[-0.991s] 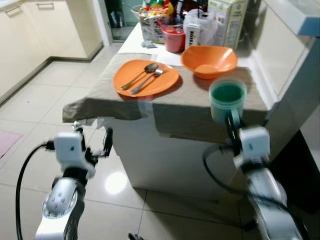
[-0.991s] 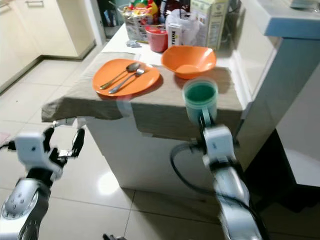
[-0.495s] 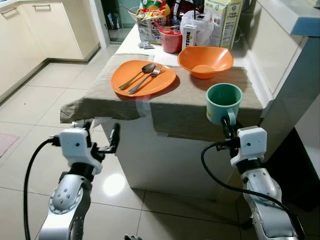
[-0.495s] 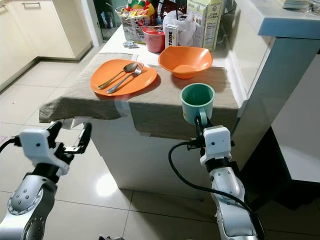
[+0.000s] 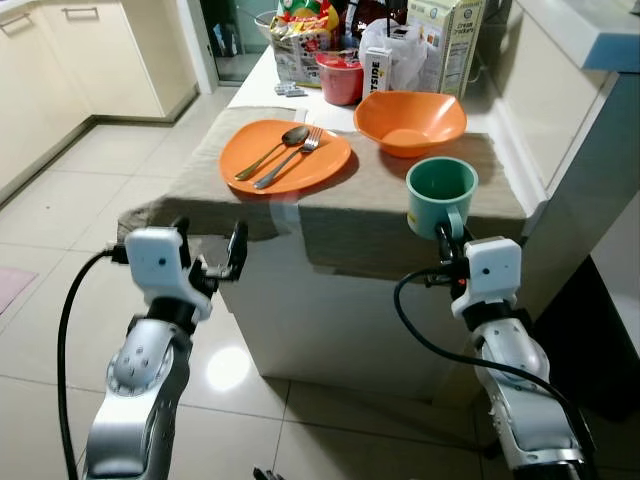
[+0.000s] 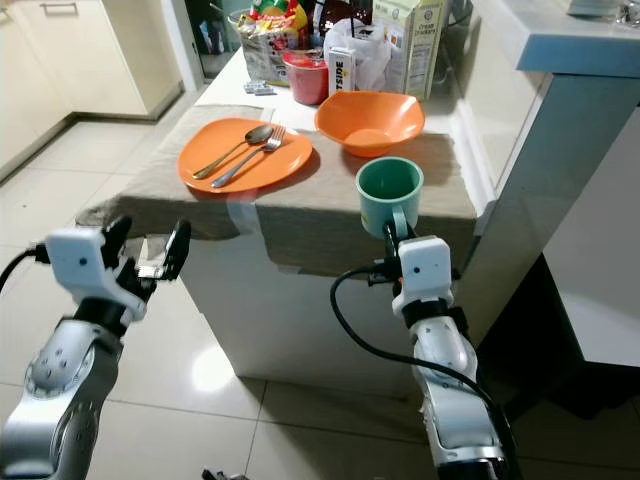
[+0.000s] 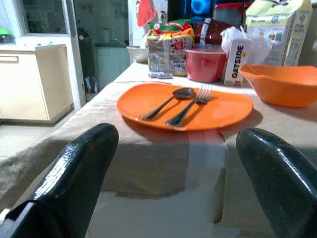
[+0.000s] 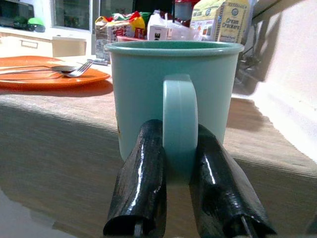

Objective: Setting the table

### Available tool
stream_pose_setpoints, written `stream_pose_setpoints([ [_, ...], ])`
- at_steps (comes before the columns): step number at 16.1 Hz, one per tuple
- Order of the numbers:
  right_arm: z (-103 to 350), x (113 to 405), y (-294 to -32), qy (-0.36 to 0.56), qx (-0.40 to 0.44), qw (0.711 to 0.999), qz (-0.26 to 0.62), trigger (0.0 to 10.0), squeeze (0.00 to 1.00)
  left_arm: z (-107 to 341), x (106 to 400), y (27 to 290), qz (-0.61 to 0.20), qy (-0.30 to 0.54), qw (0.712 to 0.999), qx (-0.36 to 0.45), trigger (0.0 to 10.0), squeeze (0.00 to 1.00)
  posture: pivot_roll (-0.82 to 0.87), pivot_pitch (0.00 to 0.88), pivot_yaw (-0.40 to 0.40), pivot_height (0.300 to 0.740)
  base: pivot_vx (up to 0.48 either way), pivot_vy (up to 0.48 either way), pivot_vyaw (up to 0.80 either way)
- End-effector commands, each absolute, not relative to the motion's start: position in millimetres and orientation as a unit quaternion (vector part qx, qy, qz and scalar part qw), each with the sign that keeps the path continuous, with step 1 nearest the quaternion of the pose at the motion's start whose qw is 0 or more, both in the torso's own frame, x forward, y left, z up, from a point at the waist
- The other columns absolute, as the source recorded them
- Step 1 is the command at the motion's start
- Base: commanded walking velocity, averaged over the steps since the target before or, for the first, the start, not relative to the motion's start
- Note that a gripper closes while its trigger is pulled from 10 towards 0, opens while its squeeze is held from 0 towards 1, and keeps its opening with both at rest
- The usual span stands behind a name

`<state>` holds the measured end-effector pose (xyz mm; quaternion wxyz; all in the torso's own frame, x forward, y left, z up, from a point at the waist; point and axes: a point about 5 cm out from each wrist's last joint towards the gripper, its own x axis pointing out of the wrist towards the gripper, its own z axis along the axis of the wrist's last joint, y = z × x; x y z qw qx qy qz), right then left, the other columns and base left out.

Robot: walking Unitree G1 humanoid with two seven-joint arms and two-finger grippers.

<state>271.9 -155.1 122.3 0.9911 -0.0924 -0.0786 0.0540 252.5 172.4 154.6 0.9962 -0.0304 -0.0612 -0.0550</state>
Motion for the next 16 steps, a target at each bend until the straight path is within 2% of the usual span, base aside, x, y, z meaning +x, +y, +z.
stream_pose_setpoints([
  [1,118.9,274.2,-154.0,-0.065,-0.093,0.992,0.054,10.0,0.0,151.5,253.9,176.6,-0.044,-0.048,0.997,-0.038,10.0,0.0,-0.14,0.0,0.091,0.74,-0.304,0.0,0.0],
  [5,116.9,275.1,-152.5,-0.061,-0.092,0.993,0.053,10.0,0.0,152.9,257.6,174.4,-0.045,-0.051,0.997,-0.034,10.0,0.0,-0.14,0.0,0.091,0.74,-0.346,0.0,0.0],
  [12,116.7,276.4,-153.6,-0.06,-0.093,0.993,0.051,10.0,0.0,155.7,262.4,171.2,-0.053,-0.058,0.996,-0.033,10.0,0.0,-0.14,0.0,0.091,0.74,0.0,0.0,0.0],
  [16,117.7,277.5,-152.4,-0.062,-0.09,0.993,0.052,10.0,0.0,156.4,264.8,172.5,-0.054,-0.058,0.996,-0.032,10.0,0.0,-0.15,0.0,0.096,0.74,0.0,0.0,-0.5],
])
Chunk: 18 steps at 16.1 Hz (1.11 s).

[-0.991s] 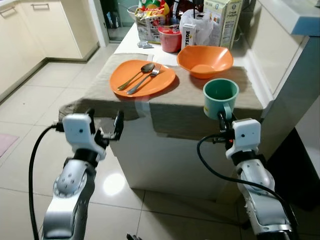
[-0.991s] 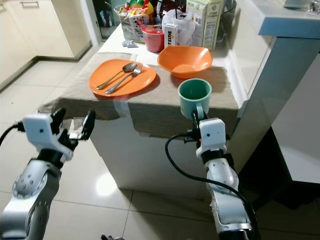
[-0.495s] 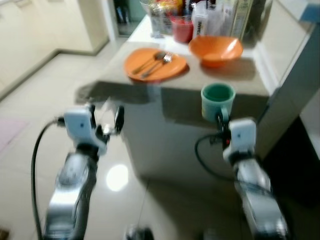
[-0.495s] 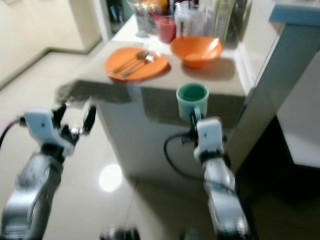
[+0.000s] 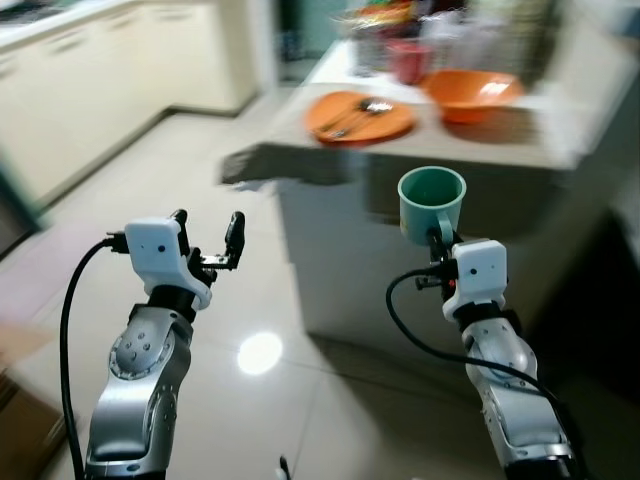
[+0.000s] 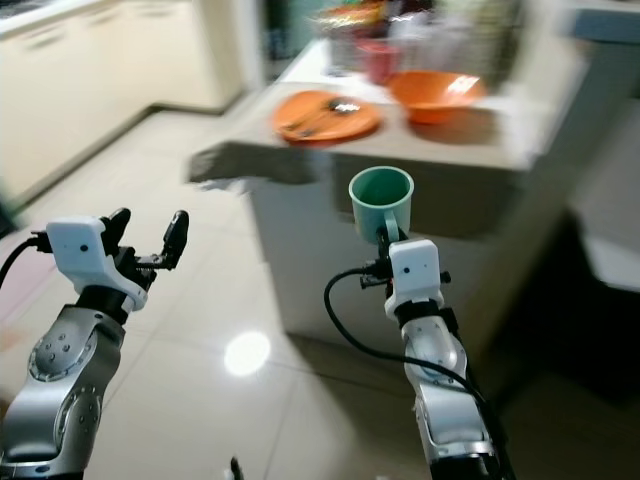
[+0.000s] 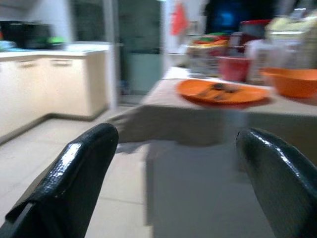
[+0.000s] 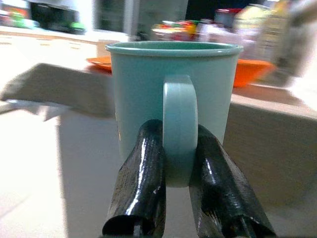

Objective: Setting the table

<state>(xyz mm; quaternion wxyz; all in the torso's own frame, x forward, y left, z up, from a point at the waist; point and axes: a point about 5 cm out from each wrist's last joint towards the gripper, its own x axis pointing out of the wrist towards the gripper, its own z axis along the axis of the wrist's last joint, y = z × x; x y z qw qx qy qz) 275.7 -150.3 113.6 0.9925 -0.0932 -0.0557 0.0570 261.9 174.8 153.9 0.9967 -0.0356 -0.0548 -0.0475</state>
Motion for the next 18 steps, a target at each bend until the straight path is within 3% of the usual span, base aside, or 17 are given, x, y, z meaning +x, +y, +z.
stream_pose_setpoints([
  [1,117.7,277.5,-152.2,-0.063,-0.09,0.993,0.052,10.0,0.0,156.6,265.6,172.0,-0.056,-0.058,0.996,-0.032,10.0,0.0,-0.15,0.0,0.097,0.74,0.0,0.0,-0.51],
  [7,119.1,278.8,-151.6,-0.069,-0.099,0.991,0.052,10.0,0.0,156.7,268.2,168.7,-0.06,-0.058,0.996,-0.019,10.0,0.0,-0.15,0.0,0.096,0.74,0.0,0.0,-0.26],
  [18,119.0,287.2,-153.4,-0.078,-0.117,0.989,0.05,10.0,0.0,164.6,271.3,158.1,-0.071,-0.085,0.993,-0.038,10.0,0.0,-0.15,0.0,0.093,0.74,0.044,-0.408,0.0],
])
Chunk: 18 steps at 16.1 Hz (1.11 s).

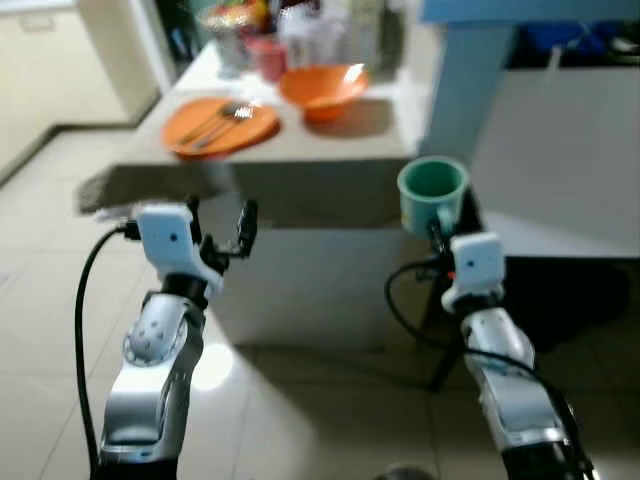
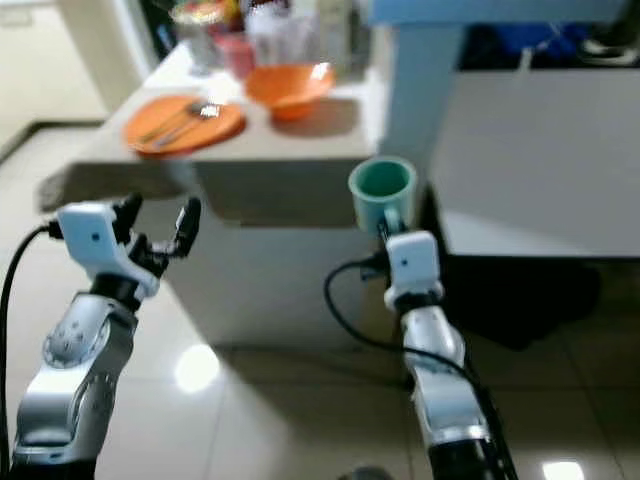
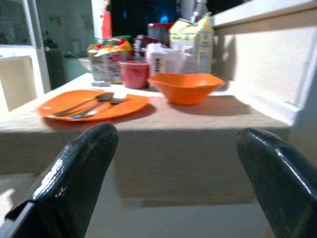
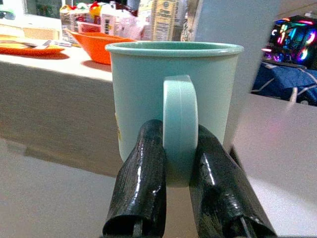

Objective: Setting the table

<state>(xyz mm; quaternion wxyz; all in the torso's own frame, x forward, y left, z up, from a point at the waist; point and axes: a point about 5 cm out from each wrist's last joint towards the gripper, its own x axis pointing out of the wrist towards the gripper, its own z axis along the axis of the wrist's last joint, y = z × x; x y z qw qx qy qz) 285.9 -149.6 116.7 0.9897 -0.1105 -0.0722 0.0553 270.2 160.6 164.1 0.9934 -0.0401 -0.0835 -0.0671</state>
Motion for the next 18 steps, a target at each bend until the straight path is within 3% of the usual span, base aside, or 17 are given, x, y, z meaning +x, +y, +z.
stream_pose_setpoints([
  [1,118.6,287.8,-153.3,-0.078,-0.118,0.989,0.05,10.0,0.0,164.8,272.4,157.7,-0.071,-0.085,0.993,-0.04,10.0,0.0,-0.15,0.0,0.093,0.74,0.0,-0.431,0.0],
  [18,114.3,287.8,-154.6,-0.08,-0.125,0.988,0.042,10.0,0.0,163.8,277.7,146.4,-0.094,-0.084,0.992,-0.025,10.0,0.0,-0.17,0.0,0.101,0.74,0.274,-0.39,0.0],
])
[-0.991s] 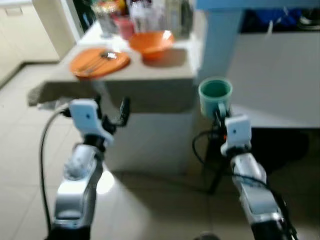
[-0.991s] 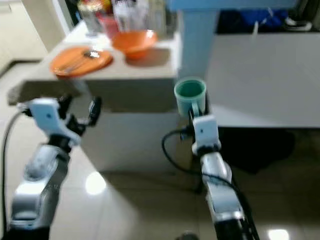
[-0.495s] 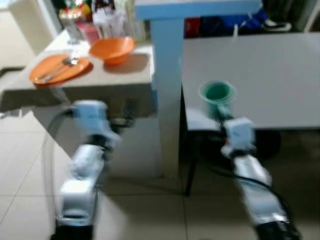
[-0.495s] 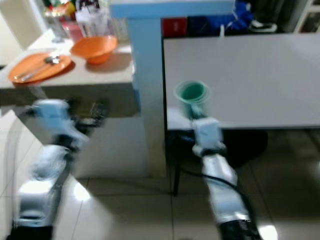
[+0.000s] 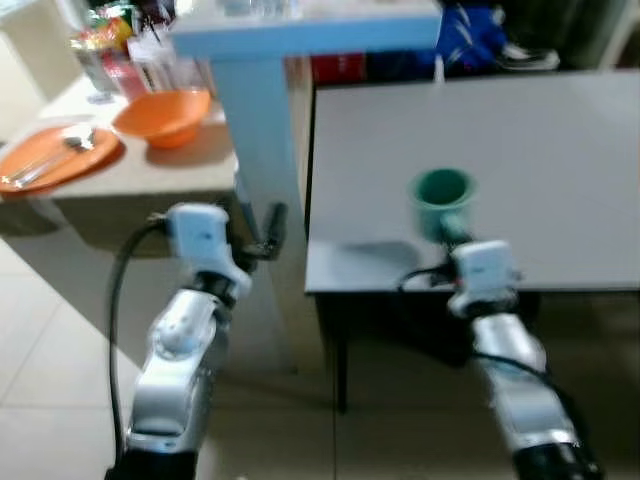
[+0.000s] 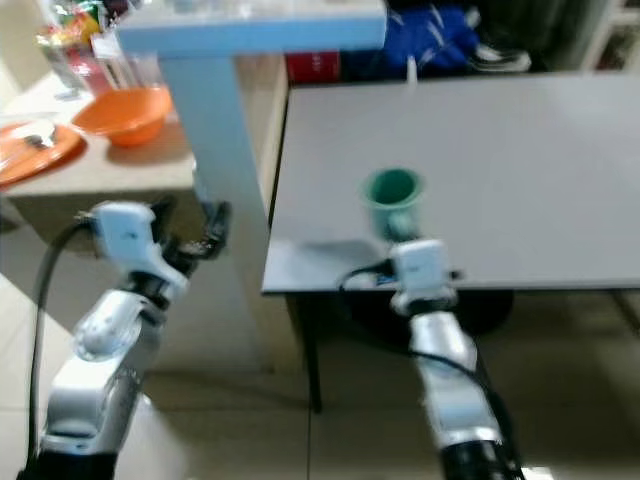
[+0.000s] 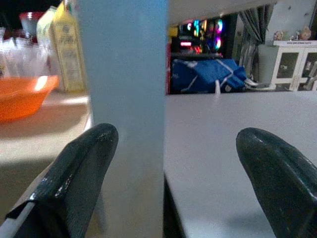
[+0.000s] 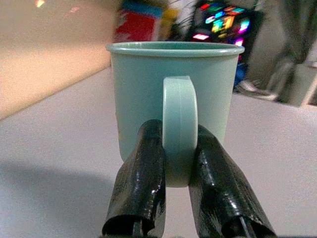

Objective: Setting the table

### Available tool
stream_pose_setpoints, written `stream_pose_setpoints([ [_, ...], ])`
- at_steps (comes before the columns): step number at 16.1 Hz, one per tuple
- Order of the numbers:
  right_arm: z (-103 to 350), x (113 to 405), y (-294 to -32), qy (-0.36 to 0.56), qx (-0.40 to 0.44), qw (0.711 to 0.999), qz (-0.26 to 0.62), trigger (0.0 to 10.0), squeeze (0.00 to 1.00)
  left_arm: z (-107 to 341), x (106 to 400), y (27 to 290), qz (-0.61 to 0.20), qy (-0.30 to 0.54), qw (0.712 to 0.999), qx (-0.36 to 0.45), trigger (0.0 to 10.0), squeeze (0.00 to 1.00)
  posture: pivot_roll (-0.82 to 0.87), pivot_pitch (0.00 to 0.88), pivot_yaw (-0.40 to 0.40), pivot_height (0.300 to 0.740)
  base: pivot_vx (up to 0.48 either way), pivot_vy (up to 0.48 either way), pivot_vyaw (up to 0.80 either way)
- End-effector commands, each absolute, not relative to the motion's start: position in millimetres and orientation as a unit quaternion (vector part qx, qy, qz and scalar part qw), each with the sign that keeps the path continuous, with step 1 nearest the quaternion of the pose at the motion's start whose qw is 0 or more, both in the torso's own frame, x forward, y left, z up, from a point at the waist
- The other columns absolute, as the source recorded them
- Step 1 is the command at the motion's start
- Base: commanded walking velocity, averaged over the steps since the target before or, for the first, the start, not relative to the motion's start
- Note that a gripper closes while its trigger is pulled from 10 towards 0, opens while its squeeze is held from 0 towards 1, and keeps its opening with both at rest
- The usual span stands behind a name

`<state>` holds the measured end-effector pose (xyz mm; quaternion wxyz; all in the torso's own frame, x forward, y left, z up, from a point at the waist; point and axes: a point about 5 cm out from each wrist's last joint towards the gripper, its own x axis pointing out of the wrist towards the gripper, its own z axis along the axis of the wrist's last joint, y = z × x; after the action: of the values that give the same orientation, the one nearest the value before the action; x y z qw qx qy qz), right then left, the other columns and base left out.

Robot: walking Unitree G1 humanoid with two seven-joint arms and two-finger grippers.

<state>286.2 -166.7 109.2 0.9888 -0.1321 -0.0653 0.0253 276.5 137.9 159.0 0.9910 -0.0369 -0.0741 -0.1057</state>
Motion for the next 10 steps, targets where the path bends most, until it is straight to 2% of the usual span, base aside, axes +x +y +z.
stream_pose_setpoints([
  [1,114.2,288.2,-154.4,-0.08,-0.124,0.988,0.042,10.0,0.0,164.6,277.3,144.5,-0.099,-0.087,0.991,-0.021,10.0,0.0,-0.17,0.0,0.102,0.74,0.292,-0.379,0.0],
  [9,113.8,289.5,-152.4,-0.08,-0.123,0.988,0.042,10.0,0.0,167.7,276.3,139.9,-0.114,-0.094,0.989,-0.018,10.0,0.0,-0.16,0.0,0.104,0.74,0.26,-0.401,0.0],
  [10,113.7,289.5,-152.3,-0.08,-0.123,0.988,0.042,10.0,0.0,167.6,276.2,138.6,-0.117,-0.095,0.988,-0.018,10.0,0.0,-0.16,0.0,0.104,0.74,0.0,-0.435,0.0],
])
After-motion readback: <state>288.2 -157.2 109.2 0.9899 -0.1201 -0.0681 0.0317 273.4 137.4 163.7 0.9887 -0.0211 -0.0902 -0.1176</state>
